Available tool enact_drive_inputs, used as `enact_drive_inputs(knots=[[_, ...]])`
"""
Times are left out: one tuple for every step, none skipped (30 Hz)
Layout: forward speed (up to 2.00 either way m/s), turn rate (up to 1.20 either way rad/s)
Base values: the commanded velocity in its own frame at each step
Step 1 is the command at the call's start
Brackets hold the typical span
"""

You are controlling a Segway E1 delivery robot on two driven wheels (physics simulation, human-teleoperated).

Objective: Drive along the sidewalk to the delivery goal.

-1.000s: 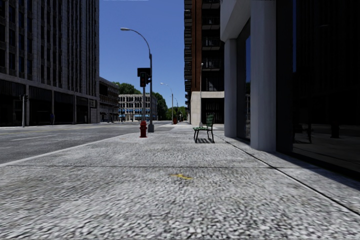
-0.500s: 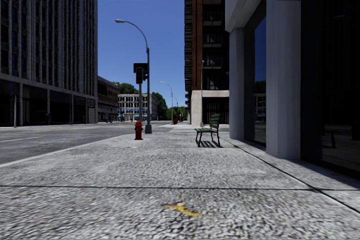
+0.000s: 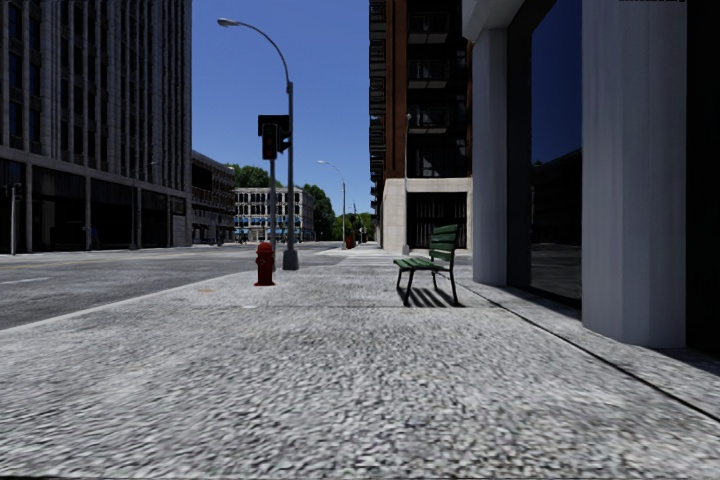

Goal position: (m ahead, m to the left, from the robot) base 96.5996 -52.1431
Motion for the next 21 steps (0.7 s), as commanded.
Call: enact_drive_inputs(knots=[[2.0,0.0],[2.0,0.0],[2.0,0.0],[2.0,0.0],[2.0,0.0],[2.0,0.0],[2.0,0.0],[2.0,0.0],[2.0,0.0],[2.0,0.0],[2.0,0.0],[2.0,0.0],[2.0,0.0],[2.0,0.0],[2.0,0.0],[2.0,0.0],[2.0,0.0],[2.0,0.0],[2.0,0.0],[2.0,0.0],[2.0,0.0]])
